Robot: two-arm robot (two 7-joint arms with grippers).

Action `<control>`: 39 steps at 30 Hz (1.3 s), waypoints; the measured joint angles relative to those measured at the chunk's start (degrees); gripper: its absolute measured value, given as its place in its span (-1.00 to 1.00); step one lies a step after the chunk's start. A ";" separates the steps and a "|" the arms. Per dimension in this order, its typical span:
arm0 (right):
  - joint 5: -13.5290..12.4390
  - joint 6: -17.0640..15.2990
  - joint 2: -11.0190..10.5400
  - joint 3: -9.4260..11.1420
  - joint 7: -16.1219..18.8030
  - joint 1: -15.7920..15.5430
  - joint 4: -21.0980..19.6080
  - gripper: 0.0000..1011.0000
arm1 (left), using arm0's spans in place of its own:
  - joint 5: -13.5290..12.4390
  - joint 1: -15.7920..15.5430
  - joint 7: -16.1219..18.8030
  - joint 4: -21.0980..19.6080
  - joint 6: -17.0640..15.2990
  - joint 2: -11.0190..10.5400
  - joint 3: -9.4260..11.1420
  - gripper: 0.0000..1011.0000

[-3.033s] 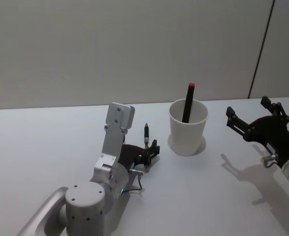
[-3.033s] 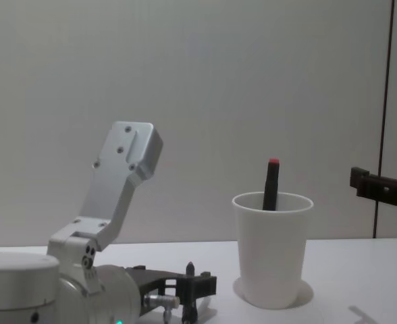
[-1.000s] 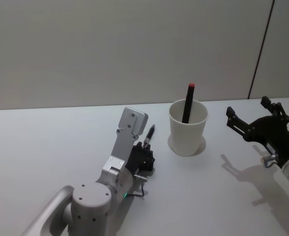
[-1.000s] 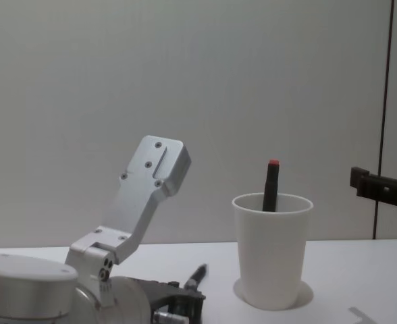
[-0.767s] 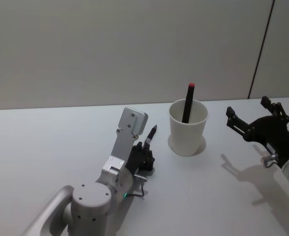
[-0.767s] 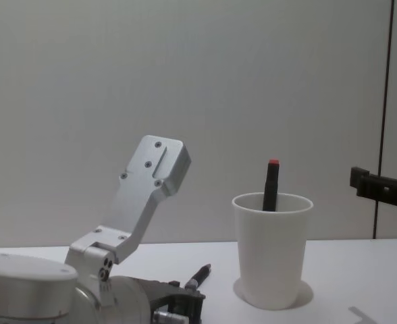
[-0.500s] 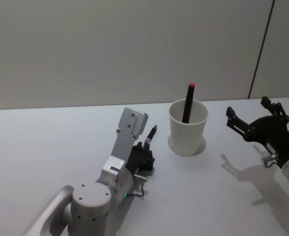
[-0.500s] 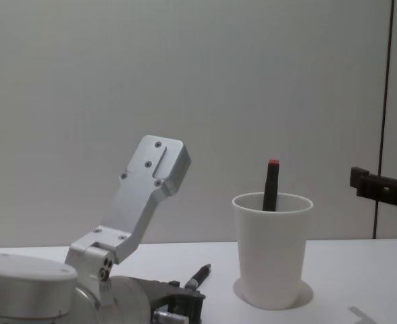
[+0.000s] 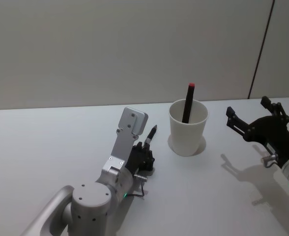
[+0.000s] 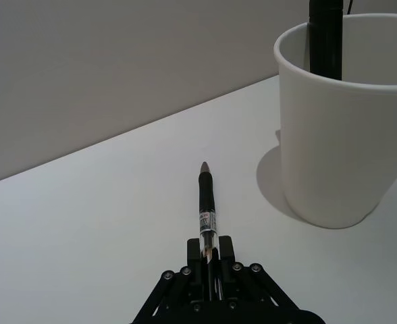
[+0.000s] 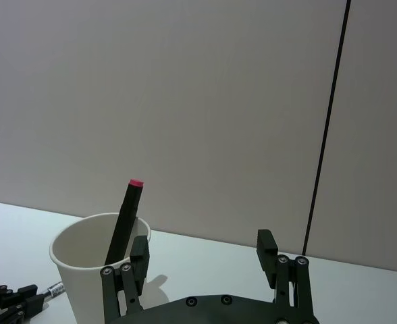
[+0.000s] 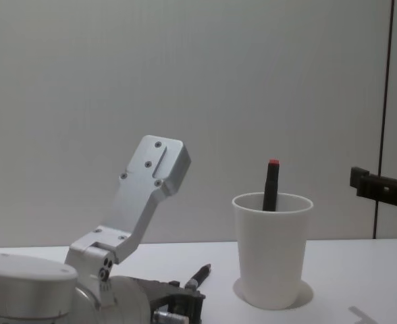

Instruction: Place the pen into the pen holder.

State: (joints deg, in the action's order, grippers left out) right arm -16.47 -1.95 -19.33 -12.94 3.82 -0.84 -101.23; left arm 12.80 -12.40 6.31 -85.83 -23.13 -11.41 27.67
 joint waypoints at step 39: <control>0.00 0.00 0.00 0.00 0.00 0.00 0.00 0.98 | 0.00 0.00 0.00 0.00 0.00 0.00 0.00 -0.69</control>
State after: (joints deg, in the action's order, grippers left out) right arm -16.47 -1.95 -19.33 -12.94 3.82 -0.84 -101.23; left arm 12.80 -12.40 6.31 -85.83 -23.13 -11.41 27.67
